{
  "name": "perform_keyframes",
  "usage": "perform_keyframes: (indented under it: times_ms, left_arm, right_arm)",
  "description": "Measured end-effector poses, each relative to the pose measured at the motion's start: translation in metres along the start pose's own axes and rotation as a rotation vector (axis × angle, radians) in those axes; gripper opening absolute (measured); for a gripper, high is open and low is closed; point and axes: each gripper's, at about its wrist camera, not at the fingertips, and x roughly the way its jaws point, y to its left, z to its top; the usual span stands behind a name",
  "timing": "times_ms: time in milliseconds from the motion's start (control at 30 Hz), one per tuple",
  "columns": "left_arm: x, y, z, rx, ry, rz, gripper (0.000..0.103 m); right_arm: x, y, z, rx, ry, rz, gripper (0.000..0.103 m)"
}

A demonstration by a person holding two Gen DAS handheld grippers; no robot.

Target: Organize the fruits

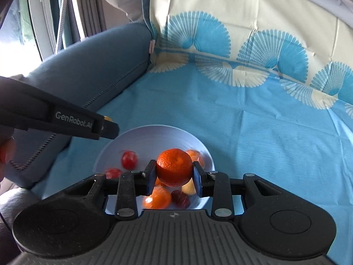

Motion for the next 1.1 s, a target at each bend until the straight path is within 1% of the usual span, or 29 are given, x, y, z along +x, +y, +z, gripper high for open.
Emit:
perform_keyframes:
  times_ms: [200,333,367,400,433,467,500,533,567,600,667,733,800,867,967,1100]
  left_arm:
    - [0.041,0.001,0.006,0.004,0.035,-0.015,0.026]
    - [0.059,0.004,0.007,0.02,0.042,0.01,0.026]
    - [0.061,0.004,0.007,0.02,0.042,0.006,0.027]
    - [0.062,0.006,0.008,0.02,0.04,-0.001,0.032]
    - [0.061,0.007,0.008,0.02,0.042,-0.007,0.057]
    - [0.059,0.008,0.009,0.012,0.04,-0.006,0.091]
    - [0.054,0.01,0.009,-0.011,0.023,0.004,0.101]
    - [0.045,0.013,0.008,-0.038,-0.017,0.01,0.103]
    - [0.036,0.015,0.006,-0.053,-0.043,0.001,0.103]
    - [0.029,0.017,0.004,-0.054,-0.039,-0.007,0.103]
    - [0.012,0.021,-0.002,-0.059,-0.003,0.006,0.103]
    - [-0.013,0.027,-0.016,-0.049,-0.019,0.043,0.103]
    - [-0.042,0.031,-0.033,-0.021,-0.045,0.109,0.103]
    - [-0.066,0.03,-0.05,0.005,-0.031,0.143,0.103]
    - [-0.095,0.028,-0.069,0.004,-0.002,0.137,0.103]
    - [-0.126,0.027,-0.092,-0.016,-0.03,0.146,0.103]
  right_arm:
    - [0.037,-0.008,0.0,0.009,0.023,-0.001,0.035]
    - [0.05,-0.01,-0.002,0.005,0.036,0.006,0.036]
    - [0.053,-0.01,-0.003,0.004,0.041,0.008,0.036]
    - [0.055,-0.01,-0.003,0.002,0.047,0.015,0.038]
    - [0.057,-0.01,-0.003,-0.002,0.055,0.025,0.038]
    - [0.057,-0.011,-0.002,-0.006,0.061,0.035,0.049]
    - [0.055,-0.01,-0.001,-0.012,0.061,0.03,0.07]
    - [0.051,-0.009,-0.001,-0.022,0.053,0.017,0.08]
    - [0.046,-0.006,0.0,-0.037,0.044,0.0,0.093]
    - [0.037,-0.003,-0.001,-0.059,0.031,-0.018,0.097]
    - [0.014,0.003,-0.005,-0.094,0.011,-0.036,0.102]
    - [-0.012,0.008,-0.014,-0.094,0.007,-0.051,0.102]
    - [-0.037,0.013,-0.023,-0.088,0.015,-0.043,0.102]
    - [-0.06,0.018,-0.031,-0.068,0.019,-0.049,0.102]
    - [-0.088,0.027,-0.04,-0.021,0.026,-0.064,0.102]
    - [-0.114,0.035,-0.051,0.017,0.026,-0.09,0.102]
